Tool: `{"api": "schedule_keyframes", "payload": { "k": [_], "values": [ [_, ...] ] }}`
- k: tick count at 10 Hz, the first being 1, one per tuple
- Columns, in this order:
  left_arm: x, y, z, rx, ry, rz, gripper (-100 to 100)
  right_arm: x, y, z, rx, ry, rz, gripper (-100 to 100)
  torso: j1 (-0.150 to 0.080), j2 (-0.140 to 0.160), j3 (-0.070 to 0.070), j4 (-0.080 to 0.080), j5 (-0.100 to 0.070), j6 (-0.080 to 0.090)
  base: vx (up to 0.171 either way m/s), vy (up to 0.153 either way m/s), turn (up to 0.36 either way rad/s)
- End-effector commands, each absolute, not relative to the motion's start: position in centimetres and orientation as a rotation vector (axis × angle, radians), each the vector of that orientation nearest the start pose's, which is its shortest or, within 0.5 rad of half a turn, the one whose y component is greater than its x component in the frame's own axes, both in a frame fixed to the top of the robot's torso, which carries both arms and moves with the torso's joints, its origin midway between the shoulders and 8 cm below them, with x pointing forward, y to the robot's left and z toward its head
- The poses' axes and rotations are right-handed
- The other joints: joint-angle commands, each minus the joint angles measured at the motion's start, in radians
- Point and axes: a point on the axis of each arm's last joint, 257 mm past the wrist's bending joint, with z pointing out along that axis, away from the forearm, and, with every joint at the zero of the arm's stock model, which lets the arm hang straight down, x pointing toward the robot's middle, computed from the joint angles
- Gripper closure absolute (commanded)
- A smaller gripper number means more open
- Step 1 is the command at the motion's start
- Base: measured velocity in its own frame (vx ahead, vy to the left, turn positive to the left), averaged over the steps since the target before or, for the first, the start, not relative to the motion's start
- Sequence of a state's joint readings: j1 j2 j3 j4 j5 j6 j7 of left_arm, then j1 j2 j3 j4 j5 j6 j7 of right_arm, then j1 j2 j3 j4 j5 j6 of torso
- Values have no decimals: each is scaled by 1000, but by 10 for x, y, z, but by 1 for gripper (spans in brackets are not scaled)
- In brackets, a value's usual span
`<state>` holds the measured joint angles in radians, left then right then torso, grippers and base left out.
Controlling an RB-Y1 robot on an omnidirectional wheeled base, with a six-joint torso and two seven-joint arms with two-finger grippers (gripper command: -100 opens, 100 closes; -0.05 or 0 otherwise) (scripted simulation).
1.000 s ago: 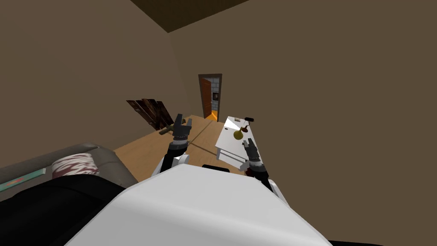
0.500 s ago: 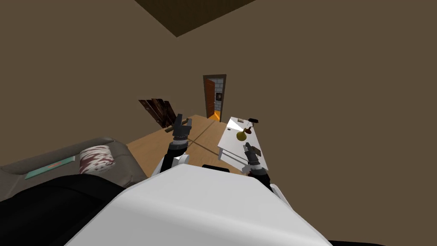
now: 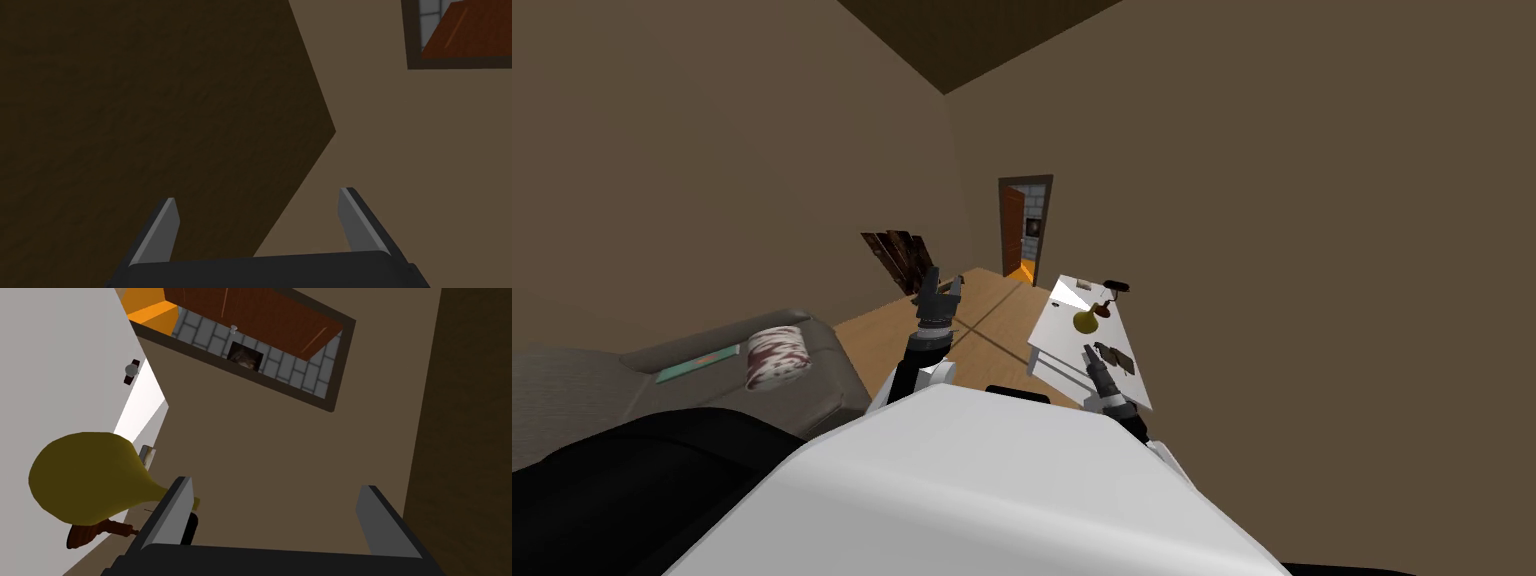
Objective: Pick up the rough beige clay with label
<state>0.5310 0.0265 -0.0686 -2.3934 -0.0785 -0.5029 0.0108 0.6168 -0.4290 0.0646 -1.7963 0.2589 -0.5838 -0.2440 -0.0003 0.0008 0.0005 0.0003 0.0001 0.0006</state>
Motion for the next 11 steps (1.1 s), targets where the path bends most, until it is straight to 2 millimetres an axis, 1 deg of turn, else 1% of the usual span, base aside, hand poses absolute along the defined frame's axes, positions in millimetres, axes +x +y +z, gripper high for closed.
{"api": "schedule_keyframes", "payload": {
  "k": [1,2,3,4,6,7,8,9,10,11],
  "values": [
    [321,243,63,-533,615,-1341,0,324,-286,-275,723,1538,1141,-100,0,0,0,0,0,0,-3,23,275],
    [321,243,63,-533,614,-1341,0,321,-291,-287,744,1555,1126,-100,0,0,0,0,0,-1,-2,13,130],
    [321,243,63,-533,615,-1341,0,311,-300,-307,741,1630,1086,-100,0,0,0,0,0,0,-3,24,230],
    [321,243,63,-533,614,-1341,0,298,-314,-334,753,1711,1036,-100,0,0,0,0,0,-1,4,33,351],
    [321,243,63,-533,615,-1341,0,291,-323,-349,784,1736,1009,-100,0,-1,0,0,0,0,7,11,61],
    [321,243,63,-533,615,-1341,0,280,-334,-366,777,1804,968,-100,0,0,0,0,0,0,5,18,260],
    [321,243,63,-533,615,-1341,0,274,-340,-377,800,1821,949,-100,0,-1,0,0,0,-1,7,11,172],
    [321,243,63,-533,615,-1341,0,258,-355,-396,803,1893,898,-100,0,-1,0,0,0,0,10,21,289],
    [321,243,63,-533,615,-1341,0,253,-361,-404,821,1906,882,-100,0,-1,-1,0,0,-1,13,9,120],
    [321,243,63,-533,615,-1341,0,235,-378,-423,829,1980,824,-100,0,-1,-1,0,0,0,17,17,256]
  ]
}}
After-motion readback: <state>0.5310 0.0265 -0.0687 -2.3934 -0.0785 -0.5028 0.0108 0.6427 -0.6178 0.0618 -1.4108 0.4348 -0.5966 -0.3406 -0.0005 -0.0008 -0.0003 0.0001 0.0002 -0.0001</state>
